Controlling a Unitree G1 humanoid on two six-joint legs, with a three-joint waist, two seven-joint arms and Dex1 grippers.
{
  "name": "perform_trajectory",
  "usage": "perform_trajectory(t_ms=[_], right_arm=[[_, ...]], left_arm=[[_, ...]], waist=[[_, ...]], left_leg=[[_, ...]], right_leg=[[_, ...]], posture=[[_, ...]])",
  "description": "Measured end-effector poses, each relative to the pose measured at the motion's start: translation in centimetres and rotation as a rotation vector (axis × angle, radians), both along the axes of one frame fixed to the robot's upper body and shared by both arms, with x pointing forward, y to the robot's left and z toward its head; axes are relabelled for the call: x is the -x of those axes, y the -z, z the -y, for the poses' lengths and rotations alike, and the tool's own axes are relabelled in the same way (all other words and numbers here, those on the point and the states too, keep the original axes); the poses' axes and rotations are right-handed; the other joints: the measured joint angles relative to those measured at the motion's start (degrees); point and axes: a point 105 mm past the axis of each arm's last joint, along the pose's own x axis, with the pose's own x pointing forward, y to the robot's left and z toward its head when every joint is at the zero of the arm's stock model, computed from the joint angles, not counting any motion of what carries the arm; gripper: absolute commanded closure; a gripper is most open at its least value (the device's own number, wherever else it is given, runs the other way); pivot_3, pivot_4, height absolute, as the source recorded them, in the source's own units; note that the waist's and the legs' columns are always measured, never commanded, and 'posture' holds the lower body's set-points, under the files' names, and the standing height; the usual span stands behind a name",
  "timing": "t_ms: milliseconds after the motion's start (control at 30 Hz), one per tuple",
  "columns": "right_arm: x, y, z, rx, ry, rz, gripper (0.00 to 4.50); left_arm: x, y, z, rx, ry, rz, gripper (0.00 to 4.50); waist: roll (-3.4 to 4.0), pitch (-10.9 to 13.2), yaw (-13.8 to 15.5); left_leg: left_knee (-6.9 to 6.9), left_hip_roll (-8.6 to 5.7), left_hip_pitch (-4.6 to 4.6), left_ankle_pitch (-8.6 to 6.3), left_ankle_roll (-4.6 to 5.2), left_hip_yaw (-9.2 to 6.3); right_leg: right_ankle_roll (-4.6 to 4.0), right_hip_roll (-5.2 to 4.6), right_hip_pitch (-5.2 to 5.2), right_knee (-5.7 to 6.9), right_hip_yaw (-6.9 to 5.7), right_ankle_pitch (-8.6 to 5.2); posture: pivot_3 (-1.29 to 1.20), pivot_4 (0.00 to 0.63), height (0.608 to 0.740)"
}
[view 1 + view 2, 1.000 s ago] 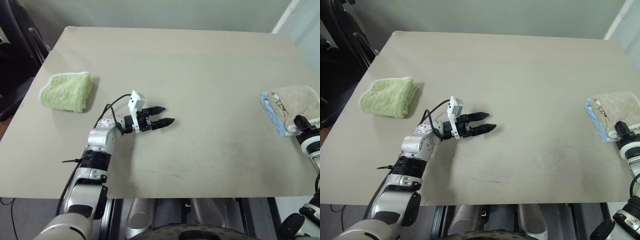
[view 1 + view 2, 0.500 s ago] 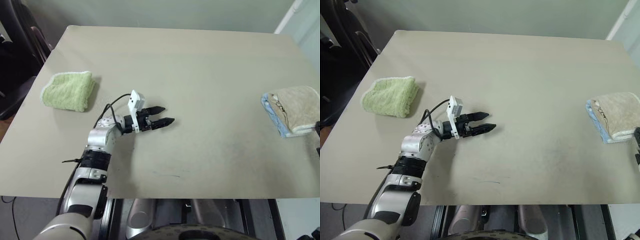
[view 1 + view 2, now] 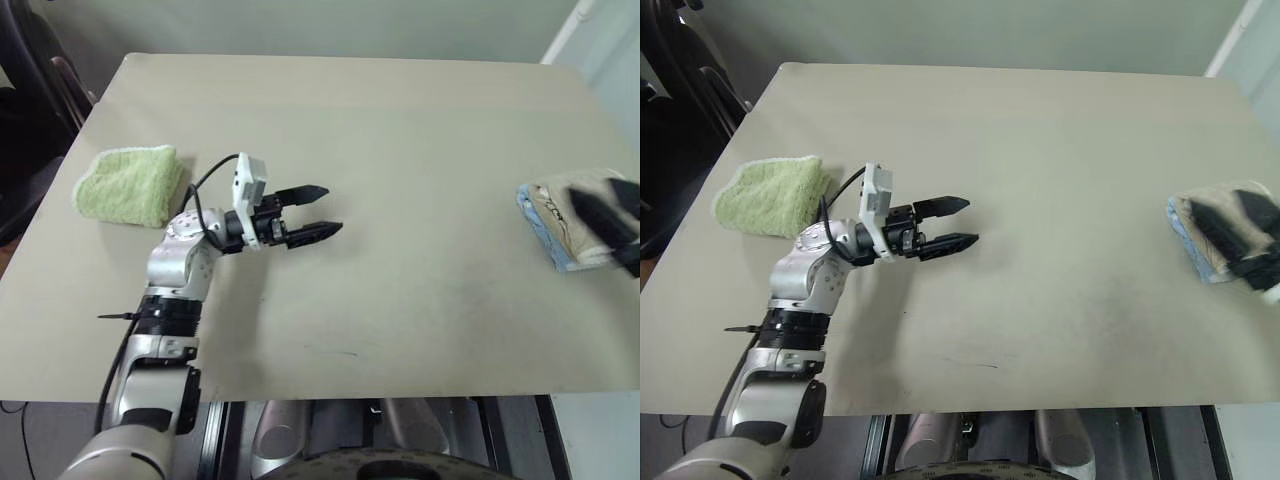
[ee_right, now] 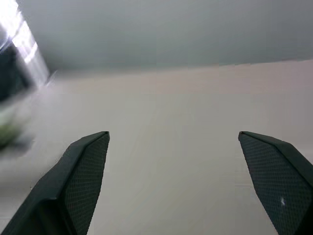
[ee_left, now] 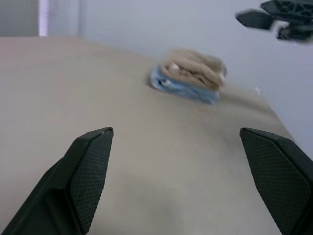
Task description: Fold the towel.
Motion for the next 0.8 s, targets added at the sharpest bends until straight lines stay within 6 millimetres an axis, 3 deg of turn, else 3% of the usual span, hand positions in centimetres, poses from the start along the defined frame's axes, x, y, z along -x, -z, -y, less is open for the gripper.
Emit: perform_trajectory(t_ms=[133,167,233,433,600,800], right_arm=[[0.0,2.8,-3.7,0.125,-0.201,-0.088,0.04],[-0.2,2.9,-4.4,0.139,-0.243,-0.078,0.04],[-0.6,2.7,-5.3,0.157,-0.288,-0.043,0.04],[-1.9,3.3,-6.7,0.180,-0.346,0.030,0.04],[-2.6,3.7,-8.4,0.149,-0.396,0.059,0.04],[-3.3,5.0,-9.4,0.152,-0.446,0.075,0.04]], left_arm=[[0.7,-0.3,-0.6,-0.018,0.017,0.016,0.00],[0.9,-0.3,-0.9,-0.023,0.017,0.021,0.00],[1.5,-0.3,-1.2,-0.037,0.029,0.028,0.00],[3.0,0.1,-2.6,-0.056,0.036,-0.006,0.00],[3.1,-0.4,-3.6,-0.062,-0.023,0.030,0.00],[3.5,1.3,-4.3,-0.164,-0.065,0.086,0.00]], waist=[[0.00,0.0,0.8],[0.00,0.0,0.8],[0.00,0.0,0.8],[-0.01,0.0,0.7],[-0.01,0.0,0.5],[-0.04,0.0,0.3]], left_leg=[[0.17,-0.03,-0.54,-0.01,0.07,-0.04],[0.21,-0.02,-0.64,-0.02,0.08,0.04],[0.22,-0.03,-0.65,-0.04,0.10,0.10],[0.22,0.02,-0.55,-0.03,0.14,0.07],[0.23,0.02,-0.44,0.15,0.16,0.11],[0.23,0.03,-0.36,0.15,0.16,0.08]], right_leg=[[0.08,-0.04,-0.41,0.01,0.00,-0.03],[-0.40,-0.05,-0.54,0.02,0.01,0.31],[-0.44,-0.09,-0.57,0.01,0.02,0.35],[-0.54,-0.08,-0.54,0.03,-0.02,0.42],[-0.31,-0.08,-0.46,0.02,-0.01,0.51],[-0.50,-0.07,-0.43,0.05,-0.01,0.60]], posture=[[0.00,0.150,0.697],[0.00,0.150,0.697],[0.00,0.150,0.697],[0.00,0.150,0.697],[0.00,0.150,0.697],[0.00,0.150,0.697]])
